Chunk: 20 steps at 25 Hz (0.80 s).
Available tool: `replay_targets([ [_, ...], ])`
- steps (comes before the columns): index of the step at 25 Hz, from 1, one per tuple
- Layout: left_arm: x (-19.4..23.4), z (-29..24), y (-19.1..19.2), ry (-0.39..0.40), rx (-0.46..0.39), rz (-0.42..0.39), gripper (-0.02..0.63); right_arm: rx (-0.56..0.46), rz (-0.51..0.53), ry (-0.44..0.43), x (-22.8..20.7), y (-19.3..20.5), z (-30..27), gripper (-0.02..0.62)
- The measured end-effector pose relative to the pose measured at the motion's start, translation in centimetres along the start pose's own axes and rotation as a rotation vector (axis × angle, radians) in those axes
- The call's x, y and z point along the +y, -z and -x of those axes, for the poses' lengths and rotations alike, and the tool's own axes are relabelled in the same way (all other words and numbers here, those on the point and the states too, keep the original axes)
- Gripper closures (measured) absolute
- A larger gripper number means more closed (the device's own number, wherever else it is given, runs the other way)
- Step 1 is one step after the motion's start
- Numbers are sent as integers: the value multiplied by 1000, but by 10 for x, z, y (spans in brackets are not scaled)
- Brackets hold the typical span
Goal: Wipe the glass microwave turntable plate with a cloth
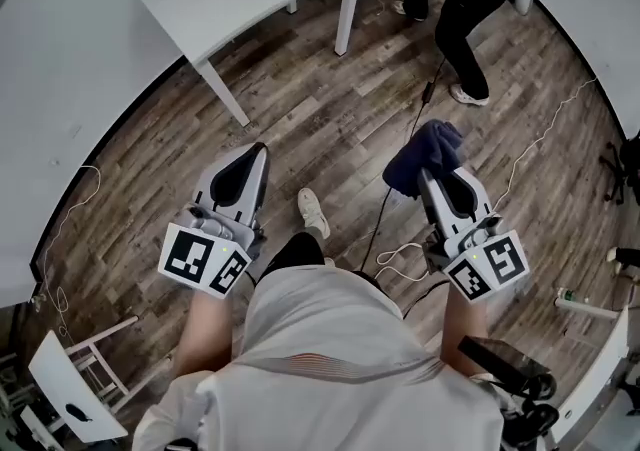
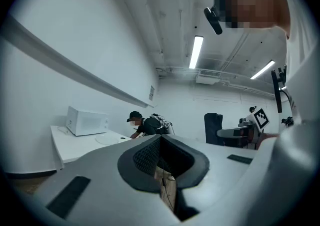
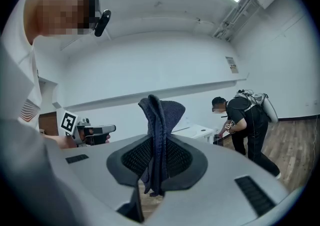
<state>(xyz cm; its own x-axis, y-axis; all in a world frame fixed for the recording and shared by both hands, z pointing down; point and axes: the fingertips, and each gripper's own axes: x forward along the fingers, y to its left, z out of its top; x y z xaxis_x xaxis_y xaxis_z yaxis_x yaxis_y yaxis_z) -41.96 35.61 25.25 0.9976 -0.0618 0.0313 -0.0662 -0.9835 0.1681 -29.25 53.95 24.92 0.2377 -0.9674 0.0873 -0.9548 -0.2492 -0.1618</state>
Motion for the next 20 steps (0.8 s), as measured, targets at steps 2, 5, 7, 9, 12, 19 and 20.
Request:
replay_targets([
  [2, 12, -21, 1, 6, -1, 9, 597, 1, 11, 1, -13, -4, -17, 532],
  [5, 27, -59, -6, 13, -10, 17, 596, 5, 20, 2, -39, -14, -42, 532],
  [7, 36, -86, -14, 17, -15, 9, 595, 8, 23, 3, -58, -23, -59, 532],
  [9, 44, -109, -21, 23, -16, 4, 596, 9, 27, 6, -75, -31, -77, 532],
  [12, 65, -135, -29, 28, -13, 2, 596, 5, 37, 8, -94, -41, -110, 532],
  [19, 109, -183, -49, 26, -18, -21, 596, 12, 17, -25, -118, -49, -174, 532],
  [20, 114, -186, -50, 23, -18, -22, 596, 16, 16, -36, -119, -50, -182, 532],
])
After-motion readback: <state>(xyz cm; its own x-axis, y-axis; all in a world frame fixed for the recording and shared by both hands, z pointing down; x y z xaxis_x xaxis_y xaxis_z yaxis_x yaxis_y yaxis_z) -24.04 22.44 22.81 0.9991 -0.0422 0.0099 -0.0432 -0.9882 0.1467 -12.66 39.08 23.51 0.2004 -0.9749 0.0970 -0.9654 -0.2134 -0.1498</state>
